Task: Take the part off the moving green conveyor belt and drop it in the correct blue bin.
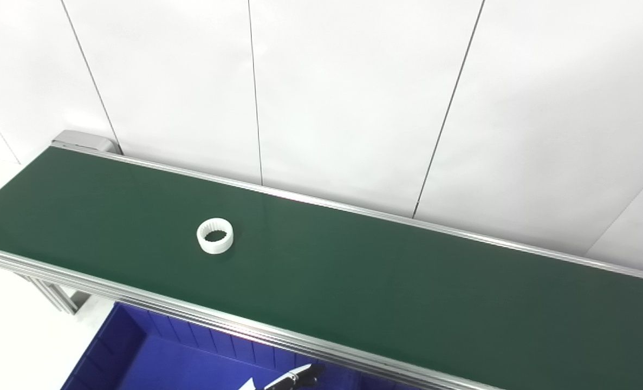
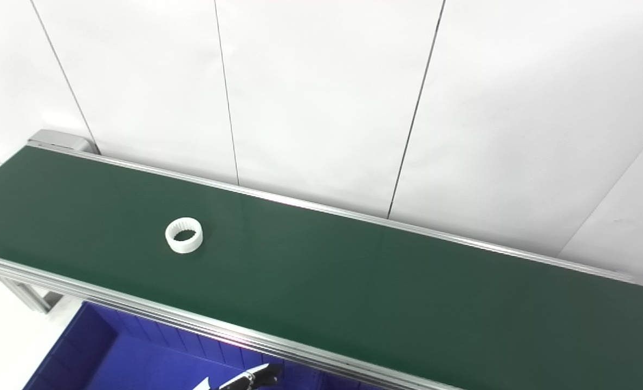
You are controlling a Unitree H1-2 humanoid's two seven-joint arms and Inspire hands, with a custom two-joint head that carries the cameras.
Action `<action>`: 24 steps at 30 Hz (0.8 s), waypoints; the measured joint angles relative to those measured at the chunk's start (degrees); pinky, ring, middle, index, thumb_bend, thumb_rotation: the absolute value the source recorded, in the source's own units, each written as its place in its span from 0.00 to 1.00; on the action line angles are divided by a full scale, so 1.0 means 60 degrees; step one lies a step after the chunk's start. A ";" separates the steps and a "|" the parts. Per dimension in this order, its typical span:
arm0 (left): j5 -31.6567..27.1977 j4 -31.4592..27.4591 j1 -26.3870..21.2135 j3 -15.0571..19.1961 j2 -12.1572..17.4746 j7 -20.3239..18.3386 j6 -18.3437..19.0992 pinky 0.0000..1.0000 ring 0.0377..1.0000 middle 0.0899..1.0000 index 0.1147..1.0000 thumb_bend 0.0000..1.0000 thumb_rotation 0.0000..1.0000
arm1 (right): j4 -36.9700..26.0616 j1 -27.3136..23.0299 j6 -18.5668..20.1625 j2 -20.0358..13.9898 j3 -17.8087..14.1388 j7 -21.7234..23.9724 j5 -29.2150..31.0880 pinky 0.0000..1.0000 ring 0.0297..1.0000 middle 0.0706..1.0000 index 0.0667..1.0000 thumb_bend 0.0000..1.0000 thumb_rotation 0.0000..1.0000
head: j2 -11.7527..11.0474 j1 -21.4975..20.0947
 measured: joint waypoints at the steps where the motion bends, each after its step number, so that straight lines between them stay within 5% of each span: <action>1: 0.0059 0.0012 -0.0034 -0.0043 0.0023 0.0098 0.0000 0.81 0.89 0.92 0.88 0.78 0.65 | 0.0008 -0.0009 0.0000 0.0000 0.0000 0.0000 -0.0003 1.00 1.00 1.00 1.00 0.85 0.55 | 0.0000 0.0000; 13: -0.0374 -0.0322 -0.0158 -0.0278 0.0215 0.0686 0.0013 0.78 0.88 0.91 0.87 0.74 0.58 | 0.0179 -0.0068 -0.0006 0.0021 -0.0014 -0.0025 -0.0118 1.00 1.00 1.00 1.00 0.84 0.53 | 0.0087 -0.0365; 18: -0.0259 -0.1514 -0.0401 0.0260 0.0027 0.0818 -0.0026 0.76 0.86 0.90 0.88 0.86 0.61 | 0.0190 -0.0140 -0.0023 0.0059 -0.0072 -0.0071 -0.0231 1.00 1.00 1.00 1.00 0.84 0.56 | 0.0117 -0.0410; 24: 0.0532 -0.2332 -0.1736 0.1330 -0.0215 0.1116 0.0159 0.82 0.89 0.92 0.90 0.86 0.56 | 0.0311 -0.0251 -0.0141 0.0080 -0.0082 -0.0087 -0.0411 1.00 1.00 1.00 1.00 0.83 0.55 | 0.0175 -0.0498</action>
